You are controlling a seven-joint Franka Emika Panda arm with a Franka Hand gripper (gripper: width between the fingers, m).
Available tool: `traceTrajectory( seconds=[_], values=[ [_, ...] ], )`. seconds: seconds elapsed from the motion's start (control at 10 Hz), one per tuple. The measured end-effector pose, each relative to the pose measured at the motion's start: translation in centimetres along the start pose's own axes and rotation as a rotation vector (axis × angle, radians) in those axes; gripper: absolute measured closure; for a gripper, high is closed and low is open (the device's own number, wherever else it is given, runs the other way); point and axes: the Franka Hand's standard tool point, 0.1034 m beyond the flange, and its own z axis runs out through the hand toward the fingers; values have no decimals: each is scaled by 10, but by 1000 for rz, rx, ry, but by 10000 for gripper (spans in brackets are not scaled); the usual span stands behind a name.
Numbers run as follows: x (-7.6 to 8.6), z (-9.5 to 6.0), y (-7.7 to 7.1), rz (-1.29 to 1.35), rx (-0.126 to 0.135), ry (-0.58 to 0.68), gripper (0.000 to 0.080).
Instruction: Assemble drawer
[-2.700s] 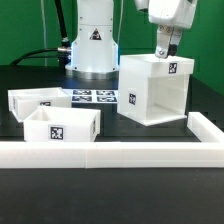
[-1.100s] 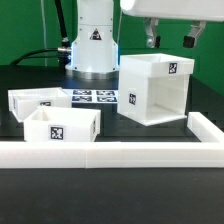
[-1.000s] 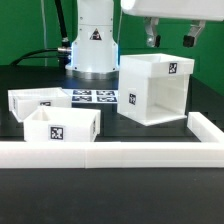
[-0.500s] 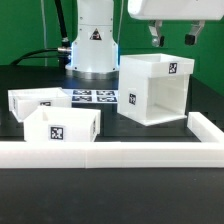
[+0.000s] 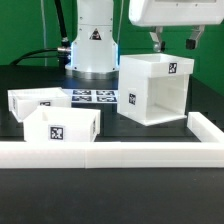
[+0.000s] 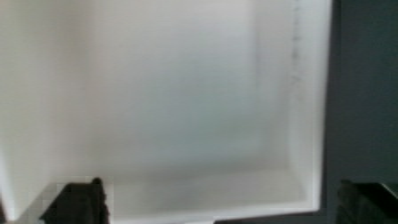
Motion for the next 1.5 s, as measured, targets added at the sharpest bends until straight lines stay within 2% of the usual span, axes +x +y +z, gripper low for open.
traceTrajectory(
  seconds=[0.1,0.3,0.7,0.8,0.9,1.0,1.1,1.2,1.5],
  values=[
    [-2,2,-8,-10,0,5,150],
    [-8,11,-15,-23,1,18,150],
    [-21,31,-18,-20,9,21,150],
    [-21,31,-19,-20,9,21,271],
    [-21,31,-18,-21,10,21,271],
    [-22,32,-17,-19,10,20,410],
    [-22,32,-18,-20,10,20,586],
    [-22,32,-18,-20,10,20,716],
    [-22,32,-18,-20,10,20,763]
  ],
)
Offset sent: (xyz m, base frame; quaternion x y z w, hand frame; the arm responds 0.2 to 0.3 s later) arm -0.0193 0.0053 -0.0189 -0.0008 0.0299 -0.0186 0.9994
